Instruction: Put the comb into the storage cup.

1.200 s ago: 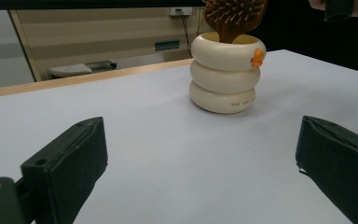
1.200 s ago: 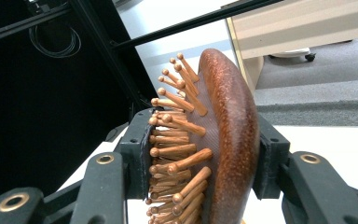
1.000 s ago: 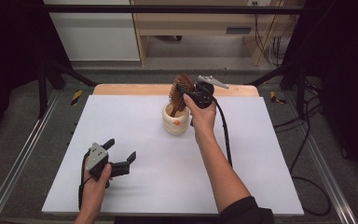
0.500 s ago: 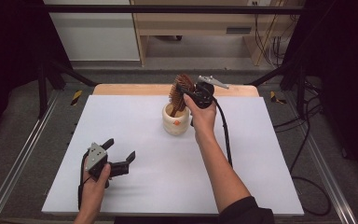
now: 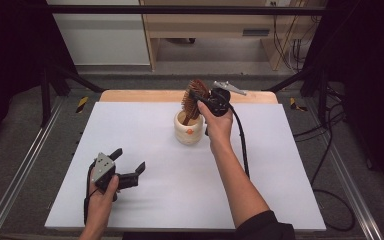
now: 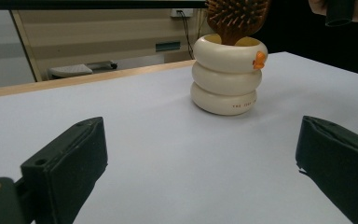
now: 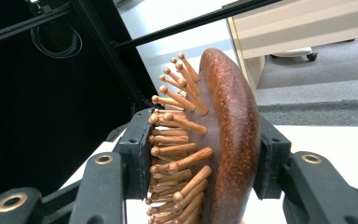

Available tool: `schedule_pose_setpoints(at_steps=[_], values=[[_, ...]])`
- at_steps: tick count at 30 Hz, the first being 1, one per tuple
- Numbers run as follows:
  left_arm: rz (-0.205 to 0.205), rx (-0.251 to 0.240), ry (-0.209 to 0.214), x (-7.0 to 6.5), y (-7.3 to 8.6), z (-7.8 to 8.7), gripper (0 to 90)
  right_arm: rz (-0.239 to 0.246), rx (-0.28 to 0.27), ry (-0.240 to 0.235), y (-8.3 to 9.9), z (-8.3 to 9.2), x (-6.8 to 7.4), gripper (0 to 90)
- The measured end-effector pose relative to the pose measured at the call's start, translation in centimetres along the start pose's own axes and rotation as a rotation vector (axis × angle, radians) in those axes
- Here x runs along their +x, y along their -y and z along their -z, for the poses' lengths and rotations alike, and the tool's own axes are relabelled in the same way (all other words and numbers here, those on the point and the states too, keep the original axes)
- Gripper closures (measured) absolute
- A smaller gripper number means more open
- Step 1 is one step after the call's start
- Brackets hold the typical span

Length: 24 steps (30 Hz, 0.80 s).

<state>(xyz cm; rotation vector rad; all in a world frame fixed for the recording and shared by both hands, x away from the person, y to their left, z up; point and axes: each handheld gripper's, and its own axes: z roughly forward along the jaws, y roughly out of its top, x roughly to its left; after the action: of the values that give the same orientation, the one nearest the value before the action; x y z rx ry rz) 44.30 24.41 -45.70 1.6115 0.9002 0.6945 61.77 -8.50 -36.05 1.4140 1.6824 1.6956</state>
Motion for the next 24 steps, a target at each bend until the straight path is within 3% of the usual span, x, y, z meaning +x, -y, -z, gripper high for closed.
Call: schedule_pose_setpoints(at_steps=[24], values=[[0.0,0.002,0.004,-0.04,0.03,-0.07,2.1,-0.019,0.003,-0.002,-0.03,0.04,-0.36,48.6]])
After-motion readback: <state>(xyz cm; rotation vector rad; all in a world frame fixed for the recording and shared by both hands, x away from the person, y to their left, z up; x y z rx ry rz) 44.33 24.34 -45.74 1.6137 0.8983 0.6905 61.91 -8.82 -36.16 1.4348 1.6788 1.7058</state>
